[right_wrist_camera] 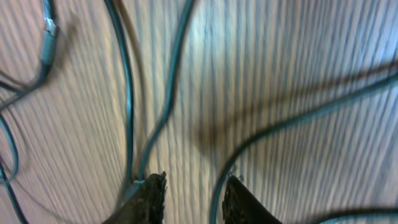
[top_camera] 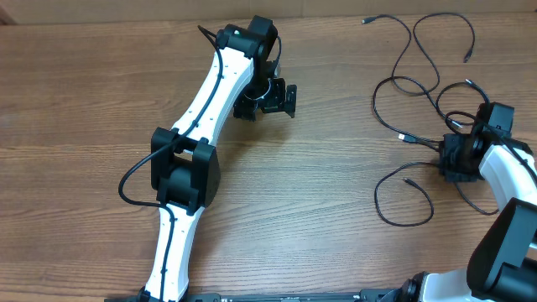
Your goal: Untangle cables
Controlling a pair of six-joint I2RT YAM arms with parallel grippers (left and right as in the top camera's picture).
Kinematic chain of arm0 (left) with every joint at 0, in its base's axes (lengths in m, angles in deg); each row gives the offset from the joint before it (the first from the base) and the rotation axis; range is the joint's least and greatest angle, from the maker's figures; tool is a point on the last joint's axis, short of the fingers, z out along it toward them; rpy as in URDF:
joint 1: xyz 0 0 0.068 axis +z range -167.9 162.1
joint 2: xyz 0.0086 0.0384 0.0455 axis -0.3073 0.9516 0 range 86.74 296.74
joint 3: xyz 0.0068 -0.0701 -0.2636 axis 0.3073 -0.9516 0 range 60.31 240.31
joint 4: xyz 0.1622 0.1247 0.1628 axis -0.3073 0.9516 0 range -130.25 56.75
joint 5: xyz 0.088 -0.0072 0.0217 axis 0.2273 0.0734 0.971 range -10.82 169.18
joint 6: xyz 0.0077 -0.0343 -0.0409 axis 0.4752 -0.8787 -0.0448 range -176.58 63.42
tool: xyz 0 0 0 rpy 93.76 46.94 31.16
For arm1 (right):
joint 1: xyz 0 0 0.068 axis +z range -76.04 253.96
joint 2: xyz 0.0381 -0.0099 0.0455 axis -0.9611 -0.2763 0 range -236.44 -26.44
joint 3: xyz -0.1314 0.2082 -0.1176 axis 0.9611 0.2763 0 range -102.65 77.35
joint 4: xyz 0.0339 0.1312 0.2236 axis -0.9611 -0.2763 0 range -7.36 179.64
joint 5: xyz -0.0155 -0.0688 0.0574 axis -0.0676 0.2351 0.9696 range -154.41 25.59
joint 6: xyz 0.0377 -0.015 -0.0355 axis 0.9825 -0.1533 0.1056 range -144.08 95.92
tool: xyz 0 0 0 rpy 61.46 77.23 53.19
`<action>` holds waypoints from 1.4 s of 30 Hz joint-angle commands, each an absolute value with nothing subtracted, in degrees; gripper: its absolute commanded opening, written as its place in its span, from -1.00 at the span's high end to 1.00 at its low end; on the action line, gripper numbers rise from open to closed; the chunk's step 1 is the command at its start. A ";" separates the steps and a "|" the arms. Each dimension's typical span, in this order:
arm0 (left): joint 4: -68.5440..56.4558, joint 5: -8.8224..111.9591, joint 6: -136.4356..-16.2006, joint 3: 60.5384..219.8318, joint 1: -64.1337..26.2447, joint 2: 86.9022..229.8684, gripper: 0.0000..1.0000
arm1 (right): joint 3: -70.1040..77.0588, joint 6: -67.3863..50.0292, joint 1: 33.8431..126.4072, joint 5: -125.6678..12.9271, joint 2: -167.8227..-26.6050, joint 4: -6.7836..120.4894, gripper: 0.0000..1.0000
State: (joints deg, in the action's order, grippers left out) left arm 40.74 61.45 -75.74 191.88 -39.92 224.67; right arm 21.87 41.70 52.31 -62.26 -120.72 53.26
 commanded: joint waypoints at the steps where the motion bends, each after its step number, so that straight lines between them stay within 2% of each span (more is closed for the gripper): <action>1: 40.72 61.78 -75.89 193.19 -39.68 224.25 -0.99 | 21.41 36.81 52.42 -64.05 -119.89 55.71 0.31; 6: 40.48 61.75 -75.89 193.19 -39.85 224.25 -0.99 | 21.41 31.01 52.99 -56.77 -119.91 60.51 0.20; 9: 40.50 61.78 -75.89 193.19 -39.89 224.25 -0.99 | 21.43 26.60 54.91 -59.29 -120.13 63.01 0.02; 11: 40.76 61.78 -75.87 193.19 -39.89 224.25 -0.99 | 21.43 26.66 55.63 -63.73 -120.20 62.31 -0.03; 18: 40.83 61.82 -75.87 193.19 -39.89 224.25 -0.99 | 21.48 26.82 55.20 -76.80 -120.44 60.80 -0.04; 22: 41.02 61.82 -75.85 193.19 -39.89 224.25 -0.99 | 21.48 26.82 53.30 -82.92 -120.44 59.57 -0.12; 26: 40.89 61.80 -75.87 193.19 -39.89 224.25 -0.99 | 21.48 25.96 50.28 -82.94 -120.55 59.55 -0.11; 30: 40.78 61.80 -75.87 193.19 -39.89 224.25 -0.99 | 21.43 20.28 47.33 -80.51 -121.35 59.55 -0.04; 42: 41.55 61.69 -75.91 193.19 -40.05 224.25 -0.99 | 12.60 16.33 40.40 -77.60 -123.47 49.39 -0.21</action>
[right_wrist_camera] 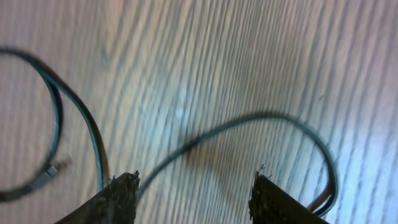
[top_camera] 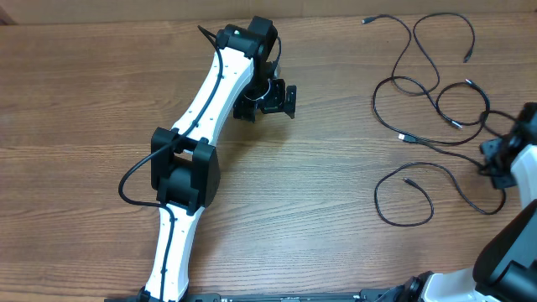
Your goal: Untangle cables
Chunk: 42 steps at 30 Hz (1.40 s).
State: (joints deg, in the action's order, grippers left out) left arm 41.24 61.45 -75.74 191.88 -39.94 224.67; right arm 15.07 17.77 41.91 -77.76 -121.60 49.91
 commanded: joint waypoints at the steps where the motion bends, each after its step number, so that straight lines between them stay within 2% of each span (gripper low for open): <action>1: 41.59 61.58 -75.91 193.19 -40.05 224.25 -0.99 | 12.60 16.35 40.05 -77.56 -124.41 49.35 -0.27; 4: 41.92 61.56 -75.91 193.19 -40.05 224.25 -0.99 | 12.60 16.39 39.74 -77.28 -127.28 49.37 -0.44; 8: 42.53 61.56 -75.89 193.19 -40.05 224.25 -0.99 | 12.62 17.86 39.77 -77.12 -130.56 49.96 -0.48; 15: 42.47 61.56 -75.91 193.19 -40.05 224.25 -0.99 | 12.62 17.42 39.88 -70.28 -132.87 53.21 -0.45; 35: 42.16 61.56 -75.94 193.19 -40.05 224.25 -0.99 | 13.24 17.44 43.59 -74.00 -134.45 51.25 -0.38; 40: 42.25 61.56 -75.94 193.19 -40.09 224.25 -0.99 | 13.21 17.44 44.07 -73.98 -138.40 51.40 -0.42; 42: 42.29 61.56 -75.91 193.19 -40.07 224.25 -0.99 | 13.21 17.44 44.07 -73.74 -139.17 51.18 -0.34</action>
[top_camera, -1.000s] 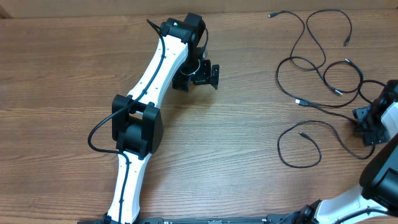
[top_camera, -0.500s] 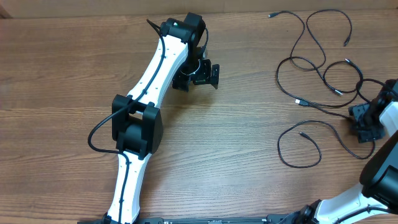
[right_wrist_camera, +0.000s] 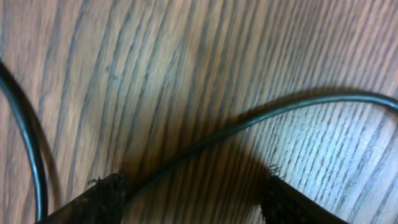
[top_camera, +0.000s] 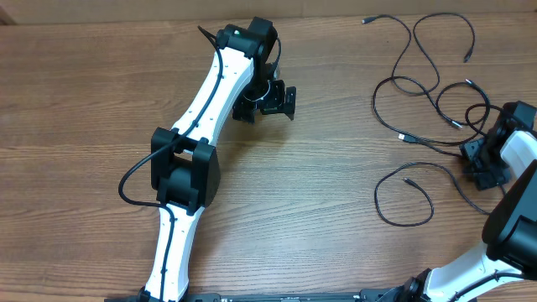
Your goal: Untangle cables
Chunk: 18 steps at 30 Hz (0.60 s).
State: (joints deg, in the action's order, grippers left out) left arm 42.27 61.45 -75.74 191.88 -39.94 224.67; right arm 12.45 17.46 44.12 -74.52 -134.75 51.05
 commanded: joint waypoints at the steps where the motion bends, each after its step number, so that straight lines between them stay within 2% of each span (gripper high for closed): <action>1: 42.29 61.58 -75.91 193.19 -40.07 224.25 -0.99 | 13.21 17.44 44.07 -73.74 -139.23 50.92 -0.27; 4: 42.29 61.58 -75.91 193.19 -40.07 224.25 -0.99 | 13.11 17.42 44.05 -73.69 -139.19 50.39 -0.03; 8: 42.29 61.56 -75.91 193.19 -40.09 224.25 -0.98 | 12.43 17.33 43.96 -73.25 -139.17 49.74 0.09; 18: 42.27 61.58 -75.91 193.19 -40.09 224.25 -0.99 | 9.35 2.88 43.96 -62.02 -139.12 48.56 0.79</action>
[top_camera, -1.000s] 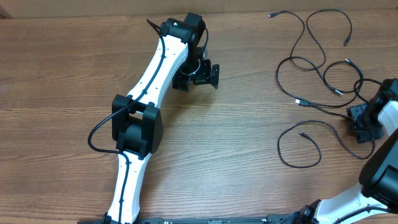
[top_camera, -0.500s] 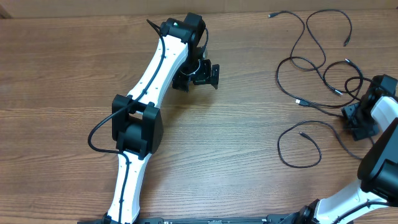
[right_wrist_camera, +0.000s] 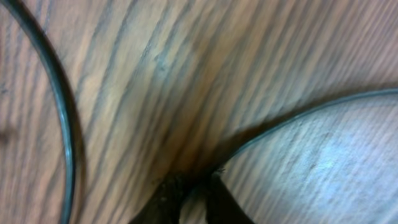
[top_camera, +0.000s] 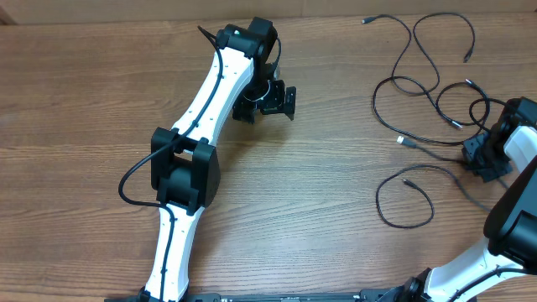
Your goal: Untangle cables
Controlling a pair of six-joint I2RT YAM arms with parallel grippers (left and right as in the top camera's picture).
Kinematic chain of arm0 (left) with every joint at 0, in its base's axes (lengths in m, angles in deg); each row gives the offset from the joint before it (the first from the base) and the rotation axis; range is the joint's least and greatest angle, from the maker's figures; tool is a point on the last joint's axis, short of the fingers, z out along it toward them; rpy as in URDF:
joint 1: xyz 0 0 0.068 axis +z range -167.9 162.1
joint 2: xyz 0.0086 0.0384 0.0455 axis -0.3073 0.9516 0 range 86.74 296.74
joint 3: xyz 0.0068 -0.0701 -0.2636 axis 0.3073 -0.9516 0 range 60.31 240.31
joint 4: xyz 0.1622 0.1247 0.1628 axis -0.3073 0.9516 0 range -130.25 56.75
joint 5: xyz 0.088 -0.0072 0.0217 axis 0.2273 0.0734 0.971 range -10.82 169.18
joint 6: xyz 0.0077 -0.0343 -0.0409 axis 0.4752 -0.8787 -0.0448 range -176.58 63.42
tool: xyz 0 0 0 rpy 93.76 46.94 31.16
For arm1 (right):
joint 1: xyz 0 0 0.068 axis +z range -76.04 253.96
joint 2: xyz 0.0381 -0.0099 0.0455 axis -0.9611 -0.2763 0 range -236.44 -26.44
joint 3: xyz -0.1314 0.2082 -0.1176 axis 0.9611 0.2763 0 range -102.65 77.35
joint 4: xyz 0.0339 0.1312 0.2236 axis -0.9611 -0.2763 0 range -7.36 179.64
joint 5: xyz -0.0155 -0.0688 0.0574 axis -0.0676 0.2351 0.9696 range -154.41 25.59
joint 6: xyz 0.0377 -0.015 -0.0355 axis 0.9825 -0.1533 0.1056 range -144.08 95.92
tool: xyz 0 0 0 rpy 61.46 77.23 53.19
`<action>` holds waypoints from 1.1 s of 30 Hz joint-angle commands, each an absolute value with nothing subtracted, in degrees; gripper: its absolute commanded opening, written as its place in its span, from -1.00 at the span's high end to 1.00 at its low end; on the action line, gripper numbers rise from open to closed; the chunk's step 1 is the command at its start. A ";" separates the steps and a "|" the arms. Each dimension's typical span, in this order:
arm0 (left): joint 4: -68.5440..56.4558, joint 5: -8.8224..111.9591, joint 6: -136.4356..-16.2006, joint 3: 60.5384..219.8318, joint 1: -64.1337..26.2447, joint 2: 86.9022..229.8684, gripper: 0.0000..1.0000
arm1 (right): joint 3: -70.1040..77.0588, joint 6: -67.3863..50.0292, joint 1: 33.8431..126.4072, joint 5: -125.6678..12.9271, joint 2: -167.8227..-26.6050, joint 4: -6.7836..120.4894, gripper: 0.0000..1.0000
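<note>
Thin black cables [top_camera: 435,102] lie tangled across the table's right side, and a separate loop [top_camera: 377,200] lies nearer the front. My right gripper [top_camera: 485,159] is down on the table at the tangle's right edge. In the right wrist view its fingertips [right_wrist_camera: 168,198] are pressed together on one cable [right_wrist_camera: 298,118], which runs up and to the right; the right gripper [right_wrist_camera: 196,196] is shut on it. A second cable [right_wrist_camera: 62,124] curves past on the left. My left gripper [top_camera: 275,99] rests at the upper middle, far from the cables, and its jaws cannot be made out.
The left arm [top_camera: 210,92] stretches from the front edge up across the middle of the wooden table [top_camera: 84,101]. A silver-tipped plug [top_camera: 401,140] lies left of the right gripper. The table's right edge is close to the right gripper.
The right gripper's fingers were wide apart astride a cable; now they are shut on that cable. The silver-tipped plug has shifted slightly left. The left arm has not moved.
The right gripper was nearly shut among the tangled cables right of centre. Then it stood open further right, near the table's edge, with the cables more spread out. Then it was low and open astride one cable, and now it is shut on it.
</note>
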State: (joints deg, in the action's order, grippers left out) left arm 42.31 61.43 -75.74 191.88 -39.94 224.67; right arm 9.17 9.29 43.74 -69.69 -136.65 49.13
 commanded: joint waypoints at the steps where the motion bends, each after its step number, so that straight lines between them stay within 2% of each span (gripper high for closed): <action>1: 42.27 61.58 -75.91 193.19 -40.09 224.25 -0.99 | 9.35 1.59 43.96 -61.32 -139.12 48.43 0.85; 5: 42.25 61.60 -75.91 193.19 -40.09 224.25 -0.99 | 9.35 -2.12 43.96 -59.46 -139.06 47.14 0.92; 13: 42.25 61.60 -75.89 193.19 -40.09 224.25 -0.99 | 9.32 -1.29 43.94 -59.33 -138.84 46.98 0.93; 21: 42.29 61.60 -75.89 193.19 -40.09 224.25 -0.99 | 7.38 10.07 43.44 -59.33 -138.73 45.65 0.93; 26: 42.25 61.60 -75.89 193.19 -40.09 224.25 -0.99 | 3.42 10.42 43.35 -59.40 -138.27 40.97 0.92; 28: 42.21 61.60 -75.89 193.19 -40.05 224.25 -0.99 | 1.32 10.42 43.35 -59.40 -137.75 38.39 0.85; 30: 42.25 61.60 -75.87 193.19 -40.05 224.25 -0.99 | -0.75 10.42 43.35 -59.38 -137.05 35.82 0.68; 31: 42.29 61.60 -75.87 193.19 -40.05 224.25 -0.99 | -1.63 10.42 43.35 -59.38 -136.70 34.37 0.49; 32: 42.27 61.60 -75.87 193.19 -40.05 224.25 -0.99 | -2.57 10.38 43.35 -59.40 -136.33 32.86 -0.03; 33: 42.27 61.60 -75.87 193.19 -40.05 224.25 -0.99 | -2.96 10.21 43.35 -59.40 -136.11 32.10 -0.96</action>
State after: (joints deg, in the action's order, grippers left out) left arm 42.29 61.45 -75.74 191.88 -39.94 224.67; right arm -0.14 10.16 43.59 -59.66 -138.14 33.56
